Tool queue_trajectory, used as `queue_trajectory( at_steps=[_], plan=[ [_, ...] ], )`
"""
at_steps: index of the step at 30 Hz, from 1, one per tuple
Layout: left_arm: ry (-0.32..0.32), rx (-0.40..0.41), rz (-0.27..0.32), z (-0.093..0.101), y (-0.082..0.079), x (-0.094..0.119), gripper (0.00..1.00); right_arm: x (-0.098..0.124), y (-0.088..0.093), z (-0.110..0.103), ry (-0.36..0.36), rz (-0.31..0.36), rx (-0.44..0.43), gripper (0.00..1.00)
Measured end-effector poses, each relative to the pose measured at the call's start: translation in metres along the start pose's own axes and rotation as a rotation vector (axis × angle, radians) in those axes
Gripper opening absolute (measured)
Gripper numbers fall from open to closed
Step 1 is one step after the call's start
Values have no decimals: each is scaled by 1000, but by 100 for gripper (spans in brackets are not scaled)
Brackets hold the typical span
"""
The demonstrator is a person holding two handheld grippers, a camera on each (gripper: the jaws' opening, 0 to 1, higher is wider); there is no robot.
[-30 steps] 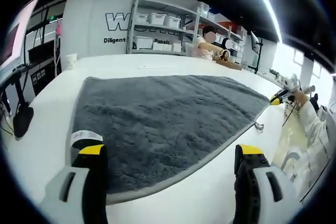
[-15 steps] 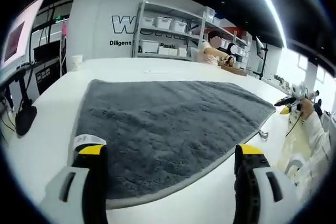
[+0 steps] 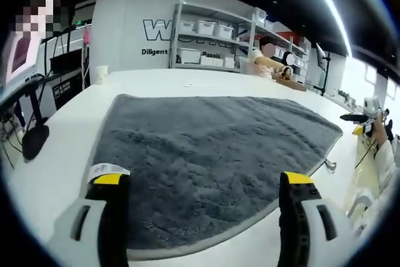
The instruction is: Open the folded towel by lifting each exposed corner and separating the folded layers until the towel lies flat within the target outline without major curled edges
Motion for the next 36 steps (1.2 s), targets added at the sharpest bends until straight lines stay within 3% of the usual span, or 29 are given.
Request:
queue_trajectory(
  at_steps=[5, 8, 19, 28, 36],
  plan=[
    [-83, 9, -51, -3, 6, -4, 99, -8, 1, -2, 4, -17, -14, 99],
    [-122, -45, -45, -2, 10, -7, 94, -10, 1, -3, -8, -19, -15, 99],
    [-103, -61, 11, -5, 19, -2, 93, -10, -3, -4, 1, -35, -7, 99],
    [-93, -68, 4, -14, 23, 6, 92, -11, 3, -5, 5, -59, -31, 99],
    [-85, -73, 8, -19, 24, 8, 91, -15, 1, -4, 26, -13, -108, 99]
  ],
)
Point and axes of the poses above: the point that each gripper's makers call its tool centre point, and the gripper's own axes: x roughly backward along the fingers, z roughly to its right, y roughly out of its underside, the point moved 10 cm from there along x, roughly backward along the fingers, and after that the axes turned 13 degrees about -z, right-handed, at the moved point
